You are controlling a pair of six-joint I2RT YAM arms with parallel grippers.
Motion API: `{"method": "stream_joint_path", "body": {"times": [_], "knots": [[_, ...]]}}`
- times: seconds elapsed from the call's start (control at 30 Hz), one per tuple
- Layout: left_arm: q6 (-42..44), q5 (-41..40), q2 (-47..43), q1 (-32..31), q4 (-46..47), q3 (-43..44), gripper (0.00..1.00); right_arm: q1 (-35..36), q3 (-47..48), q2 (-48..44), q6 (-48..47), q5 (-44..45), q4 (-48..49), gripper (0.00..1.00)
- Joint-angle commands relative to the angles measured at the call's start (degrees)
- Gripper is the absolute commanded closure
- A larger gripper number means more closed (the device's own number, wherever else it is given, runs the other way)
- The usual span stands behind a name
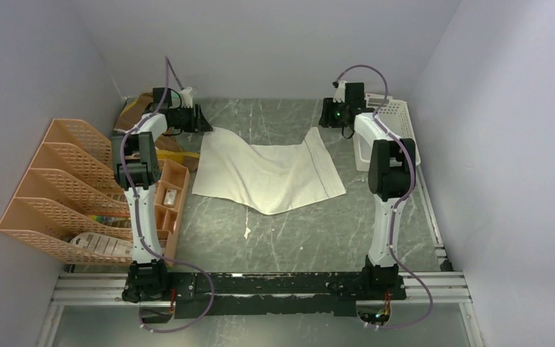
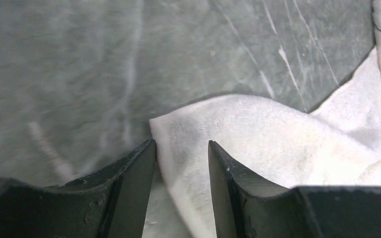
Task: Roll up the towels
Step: Fold the towel at the center of the board.
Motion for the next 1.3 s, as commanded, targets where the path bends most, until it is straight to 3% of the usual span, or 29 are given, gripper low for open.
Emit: {"method": "stream_joint_path", "body": {"times": [0.0, 0.17, 0.3, 0.37, 0.43, 0.47, 0.67, 0.83, 1.13, 1.27], "knots": [[1.55, -3.02, -2.10, -3.38, 1.78, -4.89, 0.46, 1.49, 2.17, 2.42, -2.69, 1.33, -2.62, 0.52], [0.41, -6.35, -1.56, -3.84, 2.98, -6.09, 0.45, 1.55, 3.01, 4.57, -3.27, 1.35, -3.69, 0.48], [-0.74, -10.11, -2.73, -3.88, 4.98, -7.50, 0.52, 1.64, 3.11, 5.51, -3.04, 0.88, -3.53, 0.48], [-0.83, -12.10, -3.21, -4.00, 5.53, -8.12, 0.62, 1.76, 3.24, 5.81, -2.99, 1.32, -3.58, 0.48], [-0.81, -15.57, -3.78, -4.40, 6.12, -9.16, 0.91, 1.98, 3.37, 6.10, -3.04, 2.02, -3.59, 0.48], [-0.87, -17.04, -4.08, -4.53, 6.78, -9.99, 0.93, 2.07, 3.38, 6.23, -3.08, 2.47, -3.54, 0.47], [-2.28, -20.60, -6.55, -4.39, 9.54, -12.92, 0.93, 2.56, 3.51, 6.80, -3.12, 5.75, -2.67, 0.38], [-2.12, -21.28, -9.14, -4.09, 9.08, -11.74, 0.93, 2.56, 4.69, 7.89, -2.73, 6.10, -1.56, 0.37], [-0.78, -21.09, -9.76, -3.88, 5.32, -7.72, 0.93, 2.51, 6.63, 10.13, -2.37, 1.86, -0.36, 0.56], [-0.49, -21.16, -9.96, -3.89, 5.07, -7.96, 0.93, 2.61, 6.89, 10.92, -2.55, 0.36, -0.54, 0.56]]}}
